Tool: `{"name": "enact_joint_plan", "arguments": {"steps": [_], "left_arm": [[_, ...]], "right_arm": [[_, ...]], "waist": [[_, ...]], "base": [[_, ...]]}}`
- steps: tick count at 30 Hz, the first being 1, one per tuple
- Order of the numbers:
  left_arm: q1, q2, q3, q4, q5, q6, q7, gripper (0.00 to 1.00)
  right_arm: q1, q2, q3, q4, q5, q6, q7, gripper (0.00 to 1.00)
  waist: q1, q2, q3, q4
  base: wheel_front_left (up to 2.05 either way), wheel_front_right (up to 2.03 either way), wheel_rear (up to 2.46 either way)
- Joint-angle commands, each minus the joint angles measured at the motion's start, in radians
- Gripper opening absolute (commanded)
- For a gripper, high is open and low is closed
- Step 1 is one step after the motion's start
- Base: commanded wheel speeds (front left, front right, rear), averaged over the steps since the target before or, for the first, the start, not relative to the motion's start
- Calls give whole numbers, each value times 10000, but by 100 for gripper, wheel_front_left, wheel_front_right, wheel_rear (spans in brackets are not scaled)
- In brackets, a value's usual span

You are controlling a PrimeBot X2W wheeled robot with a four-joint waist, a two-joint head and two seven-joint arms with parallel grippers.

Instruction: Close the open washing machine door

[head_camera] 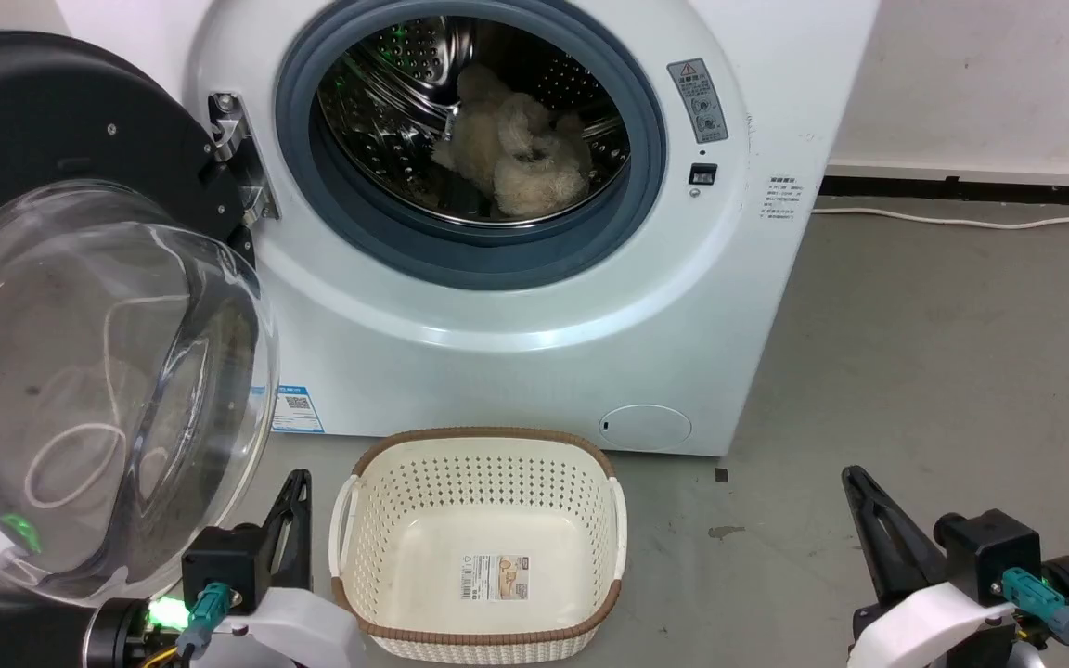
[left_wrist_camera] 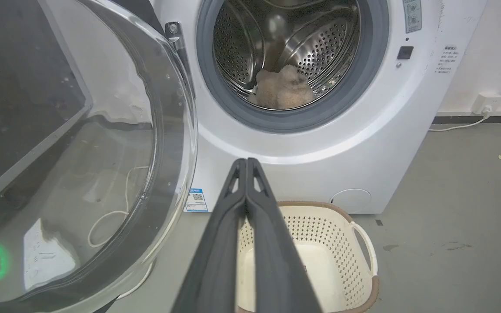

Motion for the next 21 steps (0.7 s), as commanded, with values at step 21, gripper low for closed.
{"name": "enact_joint_plan", "arguments": {"steps": [21], "left_arm": [[-9, 17, -358, 96, -7, 77, -465, 100]], "right_arm": [[277, -126, -95, -19, 239, 2, -463, 100]], "waist": [[0, 0, -55, 427]], "base": [[0, 0, 0]]}}
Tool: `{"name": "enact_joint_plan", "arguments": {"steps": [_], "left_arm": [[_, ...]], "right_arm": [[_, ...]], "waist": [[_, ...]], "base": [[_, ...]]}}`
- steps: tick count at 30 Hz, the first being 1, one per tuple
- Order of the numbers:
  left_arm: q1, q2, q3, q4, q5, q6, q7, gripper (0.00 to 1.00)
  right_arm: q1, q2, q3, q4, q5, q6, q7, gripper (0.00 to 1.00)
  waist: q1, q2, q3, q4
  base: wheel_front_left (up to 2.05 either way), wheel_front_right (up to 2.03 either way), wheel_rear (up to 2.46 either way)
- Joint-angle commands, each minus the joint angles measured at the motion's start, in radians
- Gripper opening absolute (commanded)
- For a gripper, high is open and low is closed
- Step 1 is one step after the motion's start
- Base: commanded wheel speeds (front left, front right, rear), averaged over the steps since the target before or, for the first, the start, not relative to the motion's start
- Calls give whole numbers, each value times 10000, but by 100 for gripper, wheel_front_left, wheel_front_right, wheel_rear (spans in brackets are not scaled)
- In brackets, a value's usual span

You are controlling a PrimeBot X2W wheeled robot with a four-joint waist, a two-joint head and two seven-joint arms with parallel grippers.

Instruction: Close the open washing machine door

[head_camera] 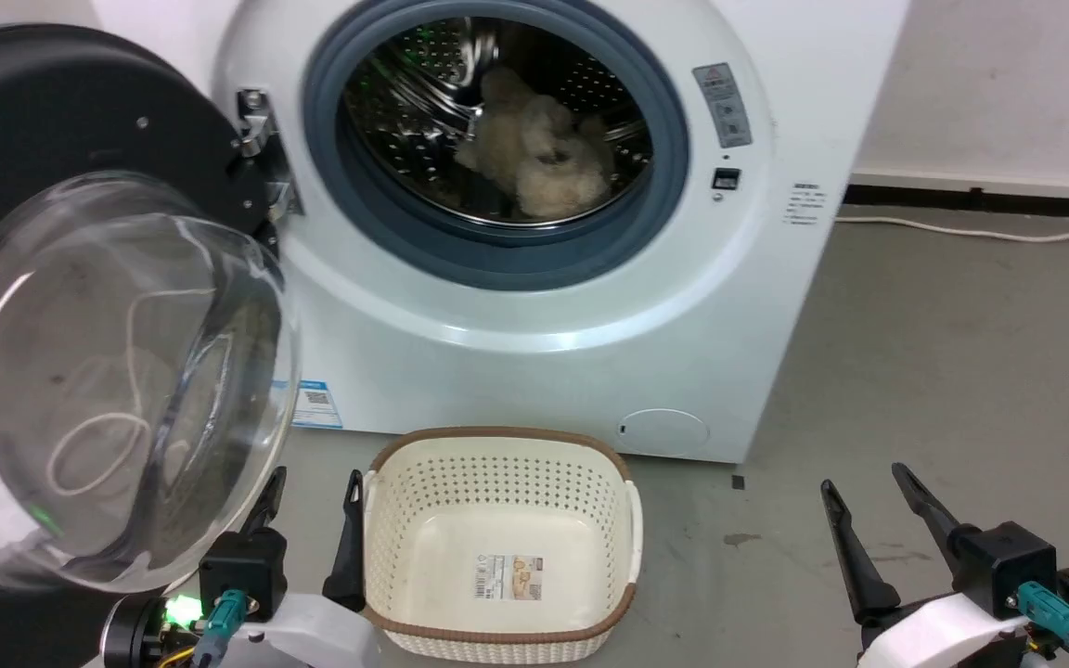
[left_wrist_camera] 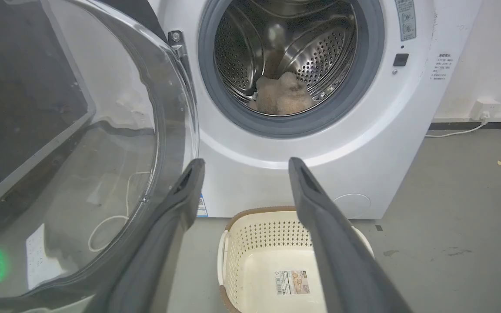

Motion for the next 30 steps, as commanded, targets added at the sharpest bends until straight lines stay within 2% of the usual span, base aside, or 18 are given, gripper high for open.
{"name": "enact_joint_plan", "arguments": {"steps": [1, 10, 30], "left_arm": [[-14, 17, -53, 19, -5, 39, -89, 100], [21, 74, -246, 20, -1, 62, -297, 100], [381, 145, -392, -394, -20, 485, -694, 100]], "right_arm": [[110, -65, 6, -32, 99, 2, -95, 100], [227, -125, 177, 9, 192, 3, -303, 100], [-224, -583, 1123, 345, 573, 4, -699, 100]], "waist": [[0, 0, -14, 79], [0, 0, -76, 872], [0, 0, 67, 1810]], "base": [[0, 0, 0], [0, 0, 0], [0, 0, 0]]}}
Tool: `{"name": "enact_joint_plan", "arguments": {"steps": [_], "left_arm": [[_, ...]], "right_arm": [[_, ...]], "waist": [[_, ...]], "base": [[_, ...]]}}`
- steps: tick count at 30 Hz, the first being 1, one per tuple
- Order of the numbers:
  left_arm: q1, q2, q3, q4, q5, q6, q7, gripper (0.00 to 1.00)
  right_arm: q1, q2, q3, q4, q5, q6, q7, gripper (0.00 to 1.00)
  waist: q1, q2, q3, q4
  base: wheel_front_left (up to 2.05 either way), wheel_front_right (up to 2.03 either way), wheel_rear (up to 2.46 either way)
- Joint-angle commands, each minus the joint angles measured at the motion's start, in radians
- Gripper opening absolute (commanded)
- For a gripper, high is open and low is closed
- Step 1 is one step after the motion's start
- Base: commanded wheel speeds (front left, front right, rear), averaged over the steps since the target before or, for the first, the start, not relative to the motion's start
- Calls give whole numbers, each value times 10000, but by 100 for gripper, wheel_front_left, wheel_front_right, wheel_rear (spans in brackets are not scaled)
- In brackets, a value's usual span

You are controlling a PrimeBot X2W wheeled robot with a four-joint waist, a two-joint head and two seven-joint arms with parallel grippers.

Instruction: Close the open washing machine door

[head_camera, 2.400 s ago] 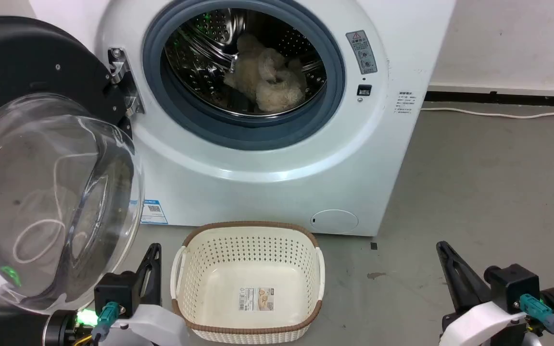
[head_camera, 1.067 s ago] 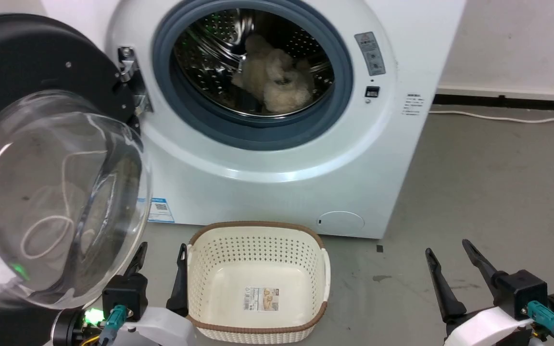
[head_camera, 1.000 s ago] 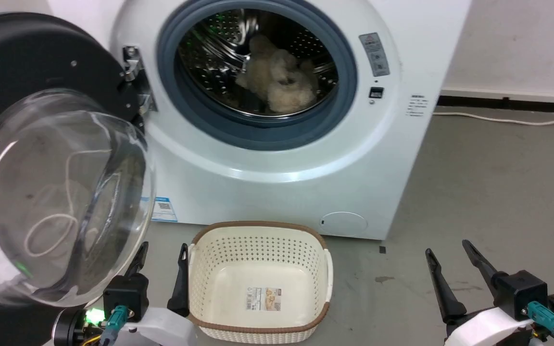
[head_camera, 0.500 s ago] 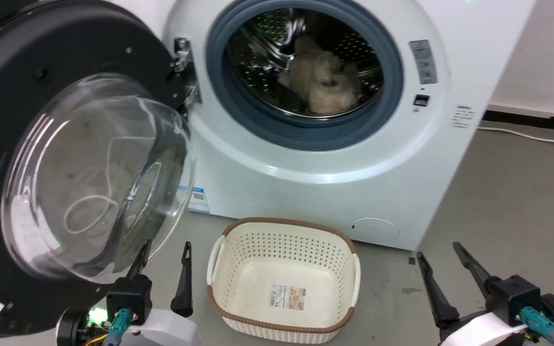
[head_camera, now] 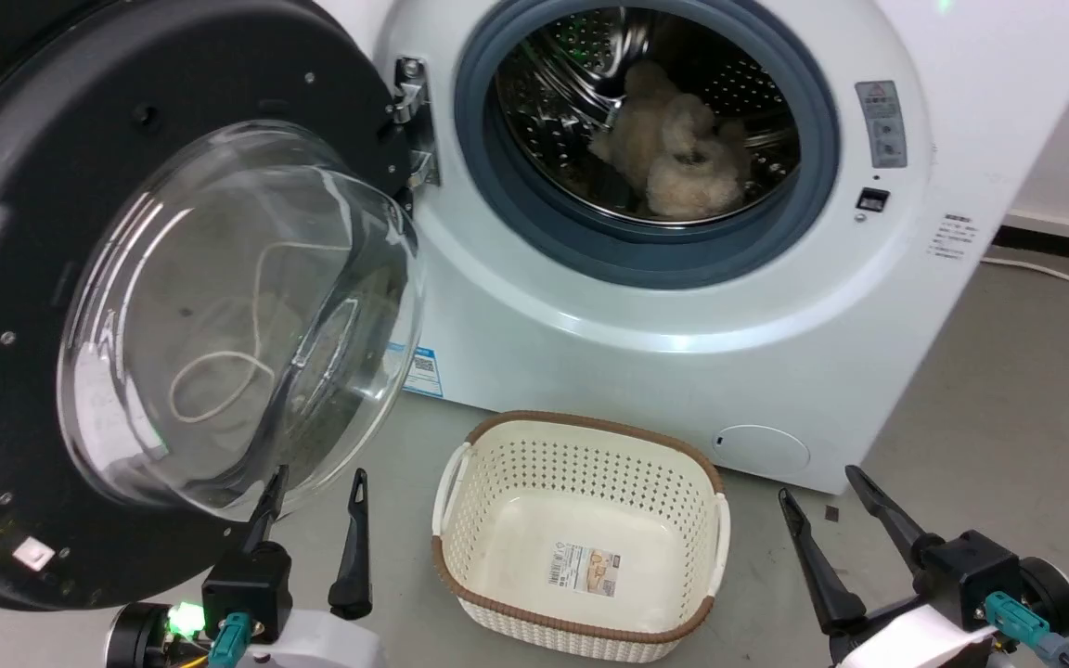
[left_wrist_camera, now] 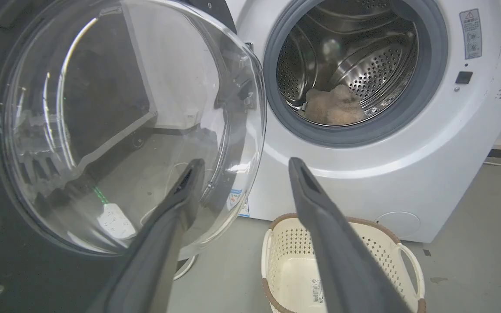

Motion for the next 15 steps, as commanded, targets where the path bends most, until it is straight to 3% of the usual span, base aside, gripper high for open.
{"name": "enact_joint_plan", "arguments": {"steps": [1, 15], "left_arm": [[126, 74, -19, -54, -25, 80, -98, 100], [318, 166, -101, -168, -80, 244, -391, 100]], "right_arm": [[-93, -73, 49, 46, 63, 4, -93, 100], [52, -11, 102, 220, 99, 5, -386, 100]], "waist": [[-1, 0, -9, 58], [-1, 0, -61, 614]], "base": [[0, 0, 0], [0, 0, 0]]}}
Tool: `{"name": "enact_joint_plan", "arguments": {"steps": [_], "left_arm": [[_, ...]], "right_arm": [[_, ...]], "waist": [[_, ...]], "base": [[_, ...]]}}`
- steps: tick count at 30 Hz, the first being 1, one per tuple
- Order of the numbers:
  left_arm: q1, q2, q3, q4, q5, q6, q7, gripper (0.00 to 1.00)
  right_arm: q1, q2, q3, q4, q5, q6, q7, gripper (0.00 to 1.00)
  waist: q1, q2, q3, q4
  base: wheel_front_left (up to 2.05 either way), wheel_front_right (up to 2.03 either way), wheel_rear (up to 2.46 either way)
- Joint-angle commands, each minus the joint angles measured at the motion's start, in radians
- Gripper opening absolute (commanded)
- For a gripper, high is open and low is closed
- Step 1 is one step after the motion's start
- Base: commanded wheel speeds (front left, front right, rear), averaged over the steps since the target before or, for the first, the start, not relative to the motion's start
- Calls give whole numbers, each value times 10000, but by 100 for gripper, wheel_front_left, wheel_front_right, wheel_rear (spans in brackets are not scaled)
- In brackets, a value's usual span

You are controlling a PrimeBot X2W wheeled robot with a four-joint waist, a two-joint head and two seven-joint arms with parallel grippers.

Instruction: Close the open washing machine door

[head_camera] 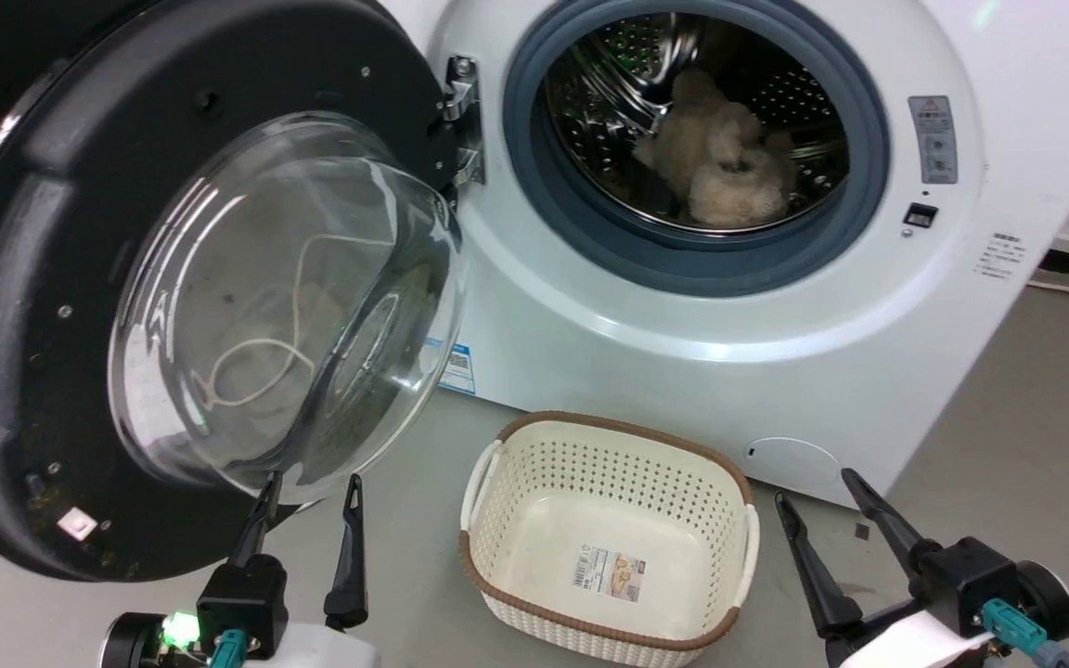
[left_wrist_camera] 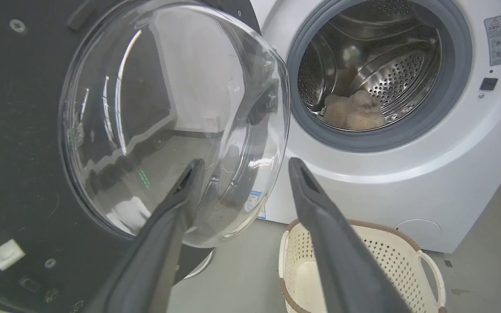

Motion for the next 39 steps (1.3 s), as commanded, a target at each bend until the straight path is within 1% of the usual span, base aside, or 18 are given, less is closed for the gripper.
{"name": "enact_joint_plan", "arguments": {"steps": [1, 22, 37, 38, 39], "left_arm": [[127, 35, -19, -63, -73, 75, -105, 100], [535, 49, -25, -265, -132, 366, -543, 100], [698, 55, -78, -364, -202, 441, -857, 100], [709, 52, -79, -352, -228, 428, -877, 44], [717, 52, -81, -337, -245, 410, -898, 0]], "right_arm": [[60, -28, 64, 41, 97, 5, -121, 100], [9, -326, 671, 421, 338, 7, -558, 100], [77, -453, 1009, 629, 546, 8, -871, 100], [83, -457, 1023, 639, 559, 8, -892, 100], [92, -459, 1037, 648, 571, 8, -913, 100]], "waist": [[-1, 0, 0, 72], [-1, 0, 16, 967], [-1, 0, 3, 1584], [-1, 0, 2, 1624], [-1, 0, 1, 1665]], "base": [[0, 0, 0], [0, 0, 0], [0, 0, 0], [0, 0, 0], [0, 0, 0]]}}
